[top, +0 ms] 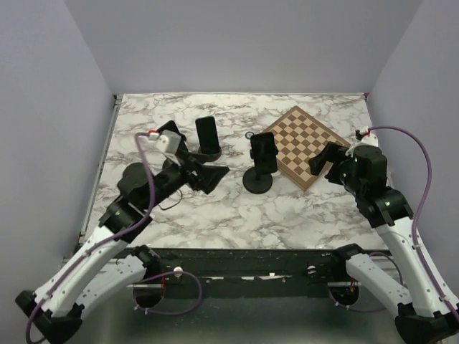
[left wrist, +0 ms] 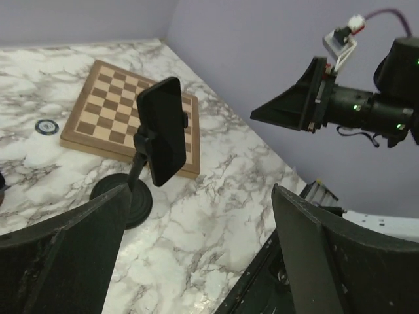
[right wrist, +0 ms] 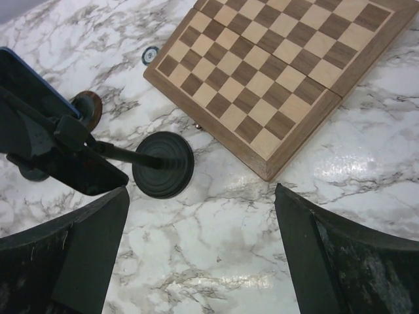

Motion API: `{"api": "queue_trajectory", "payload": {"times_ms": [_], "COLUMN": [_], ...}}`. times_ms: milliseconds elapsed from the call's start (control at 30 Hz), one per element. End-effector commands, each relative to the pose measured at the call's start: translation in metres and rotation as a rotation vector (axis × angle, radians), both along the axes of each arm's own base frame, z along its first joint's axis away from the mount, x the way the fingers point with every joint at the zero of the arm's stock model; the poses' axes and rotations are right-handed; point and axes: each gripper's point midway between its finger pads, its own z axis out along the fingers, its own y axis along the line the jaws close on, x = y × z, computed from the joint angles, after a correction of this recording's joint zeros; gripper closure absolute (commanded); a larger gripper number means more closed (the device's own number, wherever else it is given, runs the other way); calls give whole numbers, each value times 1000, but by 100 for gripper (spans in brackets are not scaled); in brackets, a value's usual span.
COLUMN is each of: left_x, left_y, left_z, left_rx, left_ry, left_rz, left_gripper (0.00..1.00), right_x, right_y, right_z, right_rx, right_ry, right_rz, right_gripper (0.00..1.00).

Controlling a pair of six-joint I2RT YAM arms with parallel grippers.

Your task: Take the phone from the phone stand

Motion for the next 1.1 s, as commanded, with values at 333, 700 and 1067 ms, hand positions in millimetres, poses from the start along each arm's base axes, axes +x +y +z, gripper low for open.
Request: {"api": "queue_trajectory", "payload": {"times_ms": [333, 700, 1067], "left_x": [40, 87, 103], "left_y": [-101, -102, -116], "left_z": [-18, -67, -101], "left_rx": [72, 8, 34], "left_ry": [-103, 82, 89], "left_rz": [-216, -187, -339], "left_gripper": [35, 28, 20], "right_x": [4, 11, 19], "right_y": [54, 67, 82], "right_z": [-1, 9, 19], "right_rx": [79, 84, 104], "right_ry": [52, 51, 32], "right_rz": [287, 362, 425], "right_gripper": [0, 0, 0]}}
